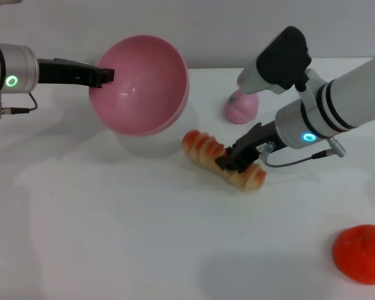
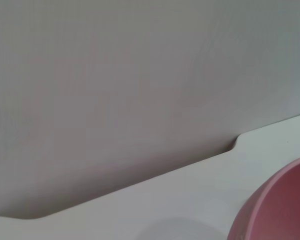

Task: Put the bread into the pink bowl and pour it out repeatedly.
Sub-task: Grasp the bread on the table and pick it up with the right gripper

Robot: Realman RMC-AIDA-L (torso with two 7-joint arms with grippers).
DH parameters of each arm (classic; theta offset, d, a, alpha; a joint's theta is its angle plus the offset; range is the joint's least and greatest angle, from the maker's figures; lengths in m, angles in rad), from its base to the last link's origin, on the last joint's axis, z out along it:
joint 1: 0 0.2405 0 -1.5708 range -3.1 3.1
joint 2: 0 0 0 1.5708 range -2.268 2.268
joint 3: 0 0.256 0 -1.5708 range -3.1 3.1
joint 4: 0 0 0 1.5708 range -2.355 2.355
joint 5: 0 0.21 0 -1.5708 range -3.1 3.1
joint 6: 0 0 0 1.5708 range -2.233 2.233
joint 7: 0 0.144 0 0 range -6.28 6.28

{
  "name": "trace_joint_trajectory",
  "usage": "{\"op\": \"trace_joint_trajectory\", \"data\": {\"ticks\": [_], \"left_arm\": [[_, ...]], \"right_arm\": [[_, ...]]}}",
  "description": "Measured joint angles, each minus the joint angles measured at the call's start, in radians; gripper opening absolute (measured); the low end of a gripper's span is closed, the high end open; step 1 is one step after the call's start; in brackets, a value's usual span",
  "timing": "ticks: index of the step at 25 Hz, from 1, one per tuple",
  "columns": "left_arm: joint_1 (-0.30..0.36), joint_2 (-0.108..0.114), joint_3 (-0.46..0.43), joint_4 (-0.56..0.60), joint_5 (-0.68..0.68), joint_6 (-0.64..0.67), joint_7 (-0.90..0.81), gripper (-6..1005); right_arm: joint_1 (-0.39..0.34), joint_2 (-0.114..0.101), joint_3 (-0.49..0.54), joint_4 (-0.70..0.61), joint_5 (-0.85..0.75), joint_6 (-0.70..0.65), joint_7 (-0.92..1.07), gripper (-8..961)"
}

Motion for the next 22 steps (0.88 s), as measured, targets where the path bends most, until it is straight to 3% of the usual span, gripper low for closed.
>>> {"op": "trace_joint_trajectory", "data": {"ticks": [14,22], "left_arm": [[0.005,0.008,0.0,-0.008,0.002,0.0,0.0,49],[0.005,-0.004,0.0,-0.011,0.048,0.007,-0.003,49]], "right_arm": [[-0.237,0.002,-0.047,-0.272,-0.089,-0.328,0.08,174],[-0.281,0.005,-0.126,-0.391,-0.097,-0.487,0.098,166]]}}
